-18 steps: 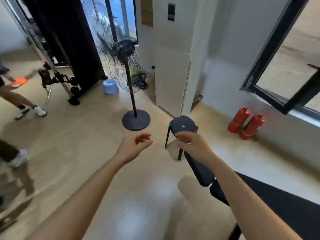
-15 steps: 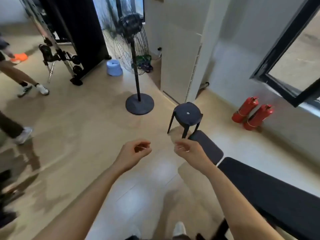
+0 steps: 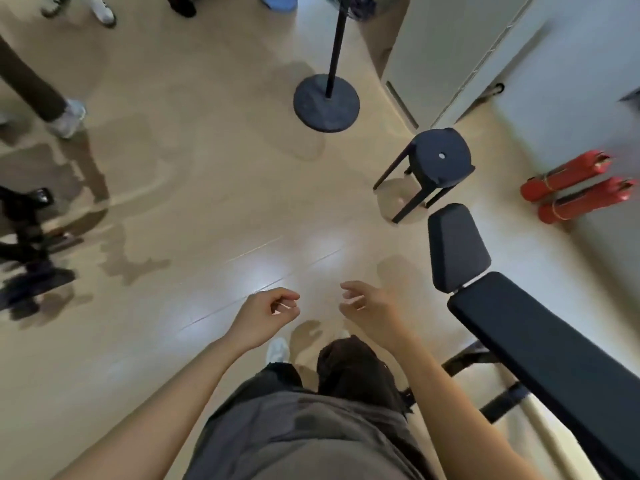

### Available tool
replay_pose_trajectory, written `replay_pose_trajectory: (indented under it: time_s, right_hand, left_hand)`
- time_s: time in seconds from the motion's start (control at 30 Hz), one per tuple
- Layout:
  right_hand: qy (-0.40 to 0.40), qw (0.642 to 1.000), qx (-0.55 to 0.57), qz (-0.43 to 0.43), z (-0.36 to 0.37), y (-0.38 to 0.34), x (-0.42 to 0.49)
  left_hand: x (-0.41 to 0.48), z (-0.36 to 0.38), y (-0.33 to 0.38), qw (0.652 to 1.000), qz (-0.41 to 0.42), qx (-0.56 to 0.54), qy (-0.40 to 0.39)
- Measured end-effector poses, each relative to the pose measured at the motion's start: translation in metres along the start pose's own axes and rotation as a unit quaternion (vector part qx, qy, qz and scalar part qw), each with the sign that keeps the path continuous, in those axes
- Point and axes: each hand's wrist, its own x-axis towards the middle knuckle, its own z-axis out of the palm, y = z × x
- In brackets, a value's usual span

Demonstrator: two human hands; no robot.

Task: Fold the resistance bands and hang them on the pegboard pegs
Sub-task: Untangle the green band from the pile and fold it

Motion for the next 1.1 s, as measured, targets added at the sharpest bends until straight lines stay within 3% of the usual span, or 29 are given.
replay_pose_trajectory:
  time_s: [0.3, 0.8, 1.1]
  right_hand:
    - [0.011, 1.000, -0.006, 0.000, -0.027, -0.045, 0.110]
    - [-0.108, 0.979, -0.151, -0.084, -0.089, -0.198, 0.342]
    - [-0.126, 0.975, -0.171, -0.071, -0.063, -0.304, 0.467]
  left_hand:
    - [0.096, -0.078, 0.038, 0.999, -0.011, 0.012, 0.031]
    - [0.223, -0.217, 0.085, 0.983, -0.061, -0.056, 0.167]
    - [0.336, -0.360, 0.074, 0.991, -0.043, 0.003, 0.123]
